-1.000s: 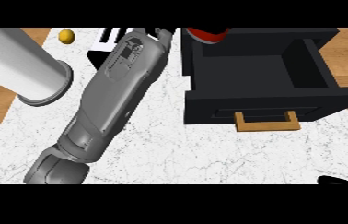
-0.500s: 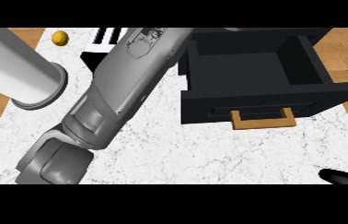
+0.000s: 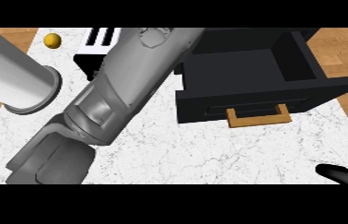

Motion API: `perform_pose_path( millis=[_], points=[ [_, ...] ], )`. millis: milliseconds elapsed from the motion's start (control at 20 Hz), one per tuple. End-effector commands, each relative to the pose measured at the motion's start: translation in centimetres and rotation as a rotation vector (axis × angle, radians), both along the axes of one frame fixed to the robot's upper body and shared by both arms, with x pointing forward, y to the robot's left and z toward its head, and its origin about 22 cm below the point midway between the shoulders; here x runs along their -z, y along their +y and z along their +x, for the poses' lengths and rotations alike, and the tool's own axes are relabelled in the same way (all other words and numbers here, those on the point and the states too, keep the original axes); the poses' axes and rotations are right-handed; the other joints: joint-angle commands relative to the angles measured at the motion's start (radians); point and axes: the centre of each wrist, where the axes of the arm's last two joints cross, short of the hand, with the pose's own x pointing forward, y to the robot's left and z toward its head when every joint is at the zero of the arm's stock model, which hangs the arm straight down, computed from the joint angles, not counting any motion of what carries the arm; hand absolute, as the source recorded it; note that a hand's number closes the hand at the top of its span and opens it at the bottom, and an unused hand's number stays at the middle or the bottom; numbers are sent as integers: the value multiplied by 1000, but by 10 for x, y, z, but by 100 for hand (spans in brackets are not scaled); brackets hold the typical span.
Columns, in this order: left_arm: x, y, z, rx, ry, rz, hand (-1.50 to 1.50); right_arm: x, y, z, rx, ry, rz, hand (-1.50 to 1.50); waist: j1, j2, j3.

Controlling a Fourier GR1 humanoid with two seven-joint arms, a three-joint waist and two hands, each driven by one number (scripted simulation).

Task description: Pick up the can, place it into the drawer and close the drawer

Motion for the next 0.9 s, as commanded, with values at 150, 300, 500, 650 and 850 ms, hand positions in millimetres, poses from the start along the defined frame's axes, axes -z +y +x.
perform_pose_path(
  millis=[150, 300, 500, 650, 850],
  points=[
    [14, 5, 7, -102, -17, -2, -150, -5, 7, 7, -2, -7, -20, -150, -11, 9, 0],
    [16, 3, 5, -147, -13, 6, -150, -4, 14, 10, -15, -9, -14, -150, -20, 9, 1],
    [22, 7, 8, -144, -44, -16, -150, -3, 5, 6, -18, -17, -134, -150, -19, 11, 0],
    [7, -1, 4, -138, -30, -38, -150, -10, 16, 14, -27, -56, -175, -150, -16, 8, 0],
    [18, 5, 7, -157, -14, -77, -150, -15, 17, 19, -30, -100, -336, -150, -17, 9, 0]
  ],
)
